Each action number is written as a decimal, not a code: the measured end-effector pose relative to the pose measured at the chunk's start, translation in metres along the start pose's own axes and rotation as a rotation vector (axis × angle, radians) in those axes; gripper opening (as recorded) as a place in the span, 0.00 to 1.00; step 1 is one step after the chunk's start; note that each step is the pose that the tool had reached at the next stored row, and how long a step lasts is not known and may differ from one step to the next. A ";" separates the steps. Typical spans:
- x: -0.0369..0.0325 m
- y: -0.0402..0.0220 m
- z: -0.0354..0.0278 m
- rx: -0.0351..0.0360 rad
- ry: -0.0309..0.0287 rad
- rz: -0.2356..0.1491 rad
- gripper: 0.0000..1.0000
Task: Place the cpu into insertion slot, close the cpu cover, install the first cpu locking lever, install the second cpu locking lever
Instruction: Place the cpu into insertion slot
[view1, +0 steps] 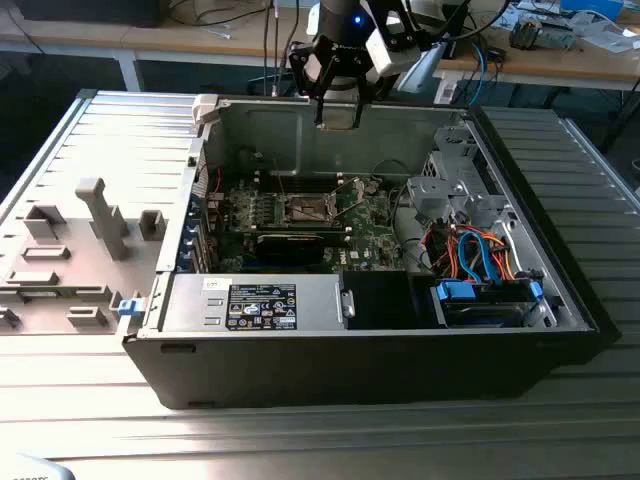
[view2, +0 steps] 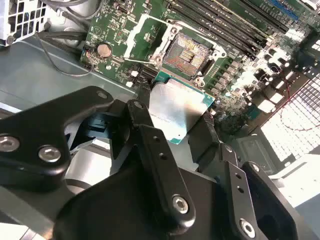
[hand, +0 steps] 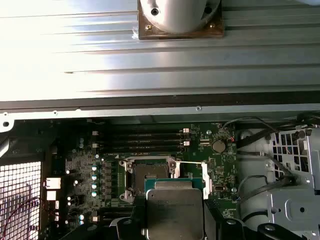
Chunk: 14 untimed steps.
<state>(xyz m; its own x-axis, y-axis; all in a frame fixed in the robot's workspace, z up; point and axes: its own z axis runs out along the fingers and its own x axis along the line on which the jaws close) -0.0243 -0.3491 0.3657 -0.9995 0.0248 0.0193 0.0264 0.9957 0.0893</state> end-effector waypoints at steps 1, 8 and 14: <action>0.0000 0.0000 0.0000 0.0000 0.0000 0.000 0.54; 0.0035 -0.0004 0.0034 0.0000 0.0000 0.000 0.54; 0.0034 -0.0006 0.0063 0.0000 0.0000 0.000 0.54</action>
<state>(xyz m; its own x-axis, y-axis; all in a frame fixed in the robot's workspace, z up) -0.0279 -0.3491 0.3595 -0.9995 0.0247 0.0193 0.0264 0.9957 0.0893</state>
